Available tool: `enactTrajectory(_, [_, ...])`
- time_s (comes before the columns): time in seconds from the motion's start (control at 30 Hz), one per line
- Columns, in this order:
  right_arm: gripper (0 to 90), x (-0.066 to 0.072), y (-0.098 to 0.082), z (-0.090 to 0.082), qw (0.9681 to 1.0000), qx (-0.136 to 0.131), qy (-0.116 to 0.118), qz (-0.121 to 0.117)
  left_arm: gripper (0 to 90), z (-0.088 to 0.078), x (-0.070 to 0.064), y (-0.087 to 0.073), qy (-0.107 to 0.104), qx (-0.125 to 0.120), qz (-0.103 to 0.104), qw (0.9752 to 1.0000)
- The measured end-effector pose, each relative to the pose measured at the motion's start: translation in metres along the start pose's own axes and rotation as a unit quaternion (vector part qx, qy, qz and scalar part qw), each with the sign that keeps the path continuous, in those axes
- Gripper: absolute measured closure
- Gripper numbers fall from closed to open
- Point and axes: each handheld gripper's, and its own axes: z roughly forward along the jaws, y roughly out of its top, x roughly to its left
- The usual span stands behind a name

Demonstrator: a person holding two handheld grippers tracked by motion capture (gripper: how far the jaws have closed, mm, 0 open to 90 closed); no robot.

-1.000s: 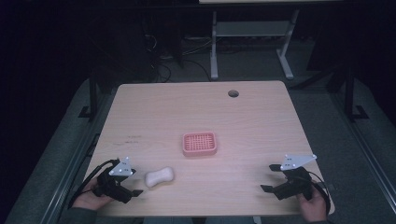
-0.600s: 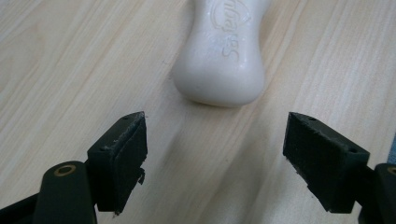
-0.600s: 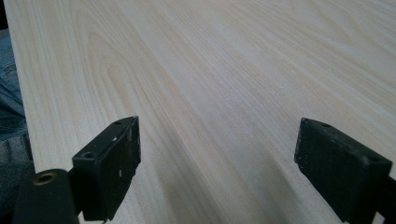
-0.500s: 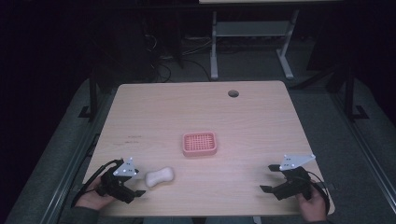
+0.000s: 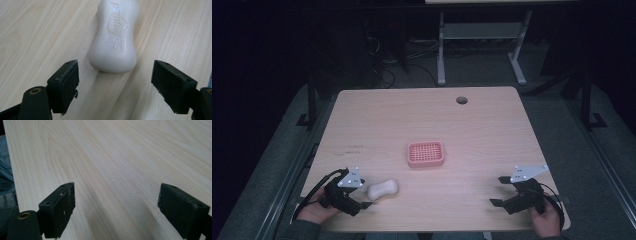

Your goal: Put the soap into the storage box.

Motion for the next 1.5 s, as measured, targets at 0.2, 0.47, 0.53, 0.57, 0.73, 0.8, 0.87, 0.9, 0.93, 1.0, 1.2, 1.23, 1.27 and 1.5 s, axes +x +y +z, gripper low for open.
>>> enactTrajectory(0.2, [14.2, 0.000, 0.000, 0.000, 1.0000, 0.001, 0.000, 0.001, 22.1, 0.003, 0.000, 0.006, -0.002, -0.002, 0.006, 1.0000])
enactTrajectory(0.47, [14.2, 0.000, 0.000, 0.000, 1.0000, 0.002, 0.001, 0.002, 22.4, 0.006, 0.001, 0.010, -0.005, -0.005, 0.006, 1.0000])
enactTrajectory(0.53, [14.1, 0.000, 0.001, 0.000, 1.0000, 0.002, 0.001, 0.003, 22.4, 0.007, 0.001, 0.012, -0.006, -0.004, 0.010, 0.9999])
enactTrajectory(0.57, [14.2, 0.000, 0.001, 0.000, 1.0000, 0.002, 0.001, 0.003, 22.5, 0.008, 0.001, 0.013, -0.008, -0.001, 0.010, 0.9999])
enactTrajectory(0.73, [14.2, 0.000, 0.001, 0.001, 1.0000, 0.003, 0.001, 0.003, 23.0, 0.012, 0.000, 0.014, -0.009, 0.003, 0.013, 0.9999])
enactTrajectory(0.8, [14.1, 0.000, 0.001, 0.001, 1.0000, 0.003, 0.001, 0.003, 23.2, 0.012, 0.001, 0.015, -0.009, 0.004, 0.014, 0.9999])
enactTrajectory(0.87, [14.1, -0.001, 0.000, 0.001, 1.0000, 0.003, 0.001, 0.003, 23.3, 0.012, 0.001, 0.015, -0.010, 0.004, 0.014, 0.9998])
enactTrajectory(0.9, [14.2, -0.001, 0.000, 0.001, 1.0000, 0.002, 0.001, 0.001, 24.4, 0.012, 0.001, 0.015, -0.012, 0.004, 0.015, 0.9998])
enactTrajectory(0.93, [14.2, -0.001, 0.000, 0.001, 1.0000, 0.003, 0.002, 0.003, 24.5, 0.013, 0.002, 0.016, -0.012, 0.005, 0.014, 0.9998])
enactTrajectory(1.0, [14.2, -0.001, 0.000, 0.002, 1.0000, 0.003, 0.001, 0.002, 24.5, 0.014, 0.002, 0.016, -0.013, 0.006, 0.015, 0.9998])
enactTrajectory(1.2, [14.1, 0.000, 0.001, 0.002, 1.0000, 0.005, 0.003, 0.005, 24.5, 0.016, 0.002, 0.018, -0.015, 0.007, 0.016, 0.9997])
enactTrajectory(1.23, [14.2, 0.000, 0.001, 0.002, 1.0000, 0.005, 0.003, 0.004, 24.5, 0.016, 0.002, 0.019, -0.016, 0.008, 0.016, 0.9997])
enactTrajectory(1.27, [14.2, 0.000, 0.001, 0.002, 1.0000, 0.005, 0.003, 0.004, 24.5, 0.016, 0.002, 0.019, -0.017, 0.008, 0.015, 0.9997])
enactTrajectory(1.5, [14.2, -0.001, 0.001, 0.003, 1.0000, 0.005, 0.004, 0.004, 24.5, 0.021, 0.002, 0.023, -0.021, 0.010, 0.020, 0.9995])
